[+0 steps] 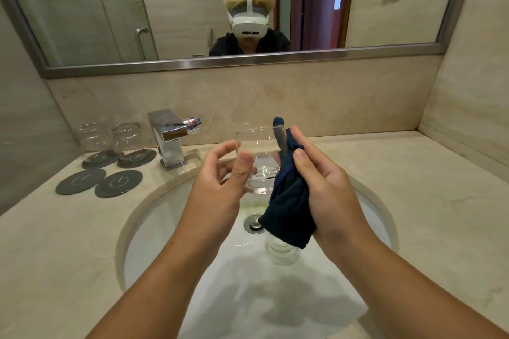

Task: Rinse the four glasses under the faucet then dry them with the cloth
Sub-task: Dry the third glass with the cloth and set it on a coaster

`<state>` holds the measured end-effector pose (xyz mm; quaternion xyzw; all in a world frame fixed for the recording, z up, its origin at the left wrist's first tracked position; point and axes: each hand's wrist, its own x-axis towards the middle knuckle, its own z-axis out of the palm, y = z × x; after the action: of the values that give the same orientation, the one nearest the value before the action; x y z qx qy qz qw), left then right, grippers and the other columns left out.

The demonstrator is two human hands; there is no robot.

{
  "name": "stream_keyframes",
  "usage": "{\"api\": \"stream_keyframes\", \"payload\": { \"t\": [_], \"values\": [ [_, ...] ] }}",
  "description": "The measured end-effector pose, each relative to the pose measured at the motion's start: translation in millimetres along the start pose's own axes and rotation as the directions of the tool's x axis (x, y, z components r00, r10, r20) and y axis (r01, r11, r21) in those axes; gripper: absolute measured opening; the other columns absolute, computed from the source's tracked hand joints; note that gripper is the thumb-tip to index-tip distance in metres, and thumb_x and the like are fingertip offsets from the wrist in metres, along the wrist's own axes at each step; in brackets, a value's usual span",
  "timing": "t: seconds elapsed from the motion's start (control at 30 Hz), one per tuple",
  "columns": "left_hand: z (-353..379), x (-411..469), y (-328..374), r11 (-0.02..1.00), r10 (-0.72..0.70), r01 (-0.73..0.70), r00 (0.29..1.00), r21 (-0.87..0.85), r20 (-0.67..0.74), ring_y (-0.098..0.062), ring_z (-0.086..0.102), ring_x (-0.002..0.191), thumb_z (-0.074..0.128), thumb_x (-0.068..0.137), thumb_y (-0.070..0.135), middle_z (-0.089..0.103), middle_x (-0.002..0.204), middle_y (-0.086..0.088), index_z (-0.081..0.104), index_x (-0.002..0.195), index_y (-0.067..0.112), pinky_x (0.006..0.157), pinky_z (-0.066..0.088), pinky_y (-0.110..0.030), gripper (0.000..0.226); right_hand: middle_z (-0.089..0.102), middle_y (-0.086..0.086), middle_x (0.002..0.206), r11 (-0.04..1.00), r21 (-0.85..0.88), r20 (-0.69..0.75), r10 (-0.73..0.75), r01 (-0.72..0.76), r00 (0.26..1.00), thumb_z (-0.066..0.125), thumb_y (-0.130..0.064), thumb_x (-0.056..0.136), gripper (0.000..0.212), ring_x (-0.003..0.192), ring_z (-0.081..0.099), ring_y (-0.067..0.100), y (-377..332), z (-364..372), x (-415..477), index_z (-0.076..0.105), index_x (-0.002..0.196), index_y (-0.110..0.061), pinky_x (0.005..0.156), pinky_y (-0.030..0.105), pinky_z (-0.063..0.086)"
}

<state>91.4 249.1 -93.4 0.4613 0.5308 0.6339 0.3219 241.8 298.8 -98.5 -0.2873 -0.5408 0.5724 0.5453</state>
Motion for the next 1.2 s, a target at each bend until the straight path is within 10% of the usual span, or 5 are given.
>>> {"api": "stream_keyframes", "payload": {
  "t": [0.47, 0.67, 0.93, 1.2],
  "values": [
    [-2, -3, 3, 0.998, -0.020, 0.025, 0.996, -0.049, 0.086, -0.031, 0.072, 0.120, 0.077, 0.080, 0.070, 0.080, 0.120, 0.003, 0.059, 0.135, 0.039, 0.111, 0.053, -0.045, 0.066, 0.071, -0.021, 0.135, 0.998, 0.045, 0.031, 0.037, -0.038, 0.999, 0.047, -0.026, 0.113, 0.036, 0.127, 0.065, 0.000, -8, 2, -4, 0.068, 0.139, -0.042, 0.119, 0.037, 0.044],
    [1, -2, -1, 0.996, 0.017, -0.023, 0.998, 0.087, 0.066, 0.012, 0.063, 0.122, 0.058, 0.082, 0.079, 0.071, 0.132, 0.021, 0.057, 0.138, 0.054, 0.111, 0.049, -0.031, 0.061, 0.065, -0.027, 0.141, 0.998, -0.044, 0.001, -0.052, 0.052, 0.999, 0.052, -0.027, 0.112, 0.039, 0.137, 0.057, 0.001, -3, 0, -1, 0.064, 0.132, -0.058, 0.122, 0.039, 0.041],
    [3, -7, 7, 0.991, 0.080, -0.080, 0.997, 0.104, 0.005, 0.001, 0.074, 0.101, 0.082, 0.070, 0.055, 0.074, 0.120, 0.009, 0.052, 0.139, 0.034, 0.079, 0.056, -0.013, 0.077, 0.063, -0.029, 0.142, 0.981, -0.135, 0.055, -0.132, 0.138, 0.990, 0.047, -0.024, 0.113, 0.039, 0.136, 0.054, -0.008, -7, 1, -5, 0.060, 0.142, -0.048, 0.121, 0.031, 0.041],
    [3, -5, 5, 0.995, -0.025, 0.030, 0.998, -0.095, 0.062, -0.024, 0.074, 0.119, 0.077, 0.084, 0.064, 0.080, 0.119, 0.003, 0.047, 0.136, 0.027, 0.111, 0.052, -0.050, 0.071, 0.066, -0.033, 0.135, 0.993, -0.087, 0.052, -0.077, 0.082, 0.996, 0.051, -0.028, 0.111, 0.033, 0.132, 0.056, -0.011, -10, 2, -3, 0.065, 0.134, -0.048, 0.118, 0.025, 0.042]
  ]
}}
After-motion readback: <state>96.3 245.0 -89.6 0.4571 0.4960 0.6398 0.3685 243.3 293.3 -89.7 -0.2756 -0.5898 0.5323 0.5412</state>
